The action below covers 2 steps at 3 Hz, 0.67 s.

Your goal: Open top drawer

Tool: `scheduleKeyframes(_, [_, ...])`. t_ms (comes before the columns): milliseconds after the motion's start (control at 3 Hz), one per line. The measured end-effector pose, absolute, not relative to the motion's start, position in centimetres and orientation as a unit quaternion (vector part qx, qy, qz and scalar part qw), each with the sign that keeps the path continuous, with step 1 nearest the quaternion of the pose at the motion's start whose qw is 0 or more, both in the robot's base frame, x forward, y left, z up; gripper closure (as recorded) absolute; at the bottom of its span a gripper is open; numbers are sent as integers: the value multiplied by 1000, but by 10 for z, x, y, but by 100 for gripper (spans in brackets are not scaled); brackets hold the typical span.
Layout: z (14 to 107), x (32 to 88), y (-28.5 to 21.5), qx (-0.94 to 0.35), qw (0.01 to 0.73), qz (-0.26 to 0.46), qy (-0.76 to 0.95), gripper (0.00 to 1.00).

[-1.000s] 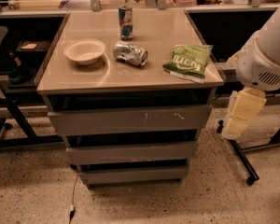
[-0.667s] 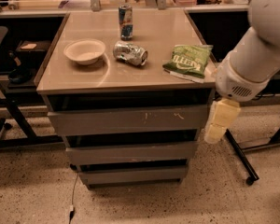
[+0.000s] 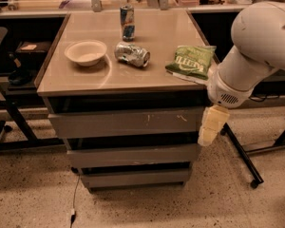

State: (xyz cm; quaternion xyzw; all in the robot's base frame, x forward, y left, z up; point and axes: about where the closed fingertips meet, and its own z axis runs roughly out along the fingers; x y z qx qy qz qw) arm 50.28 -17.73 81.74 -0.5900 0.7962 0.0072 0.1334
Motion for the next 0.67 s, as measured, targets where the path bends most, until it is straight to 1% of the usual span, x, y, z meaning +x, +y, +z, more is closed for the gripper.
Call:
scheduleKeyframes(333, [778, 507, -164, -593, 132, 33, 794, 0])
scheduleKeyframes(667, [739, 524, -150, -596, 133, 42, 791, 0])
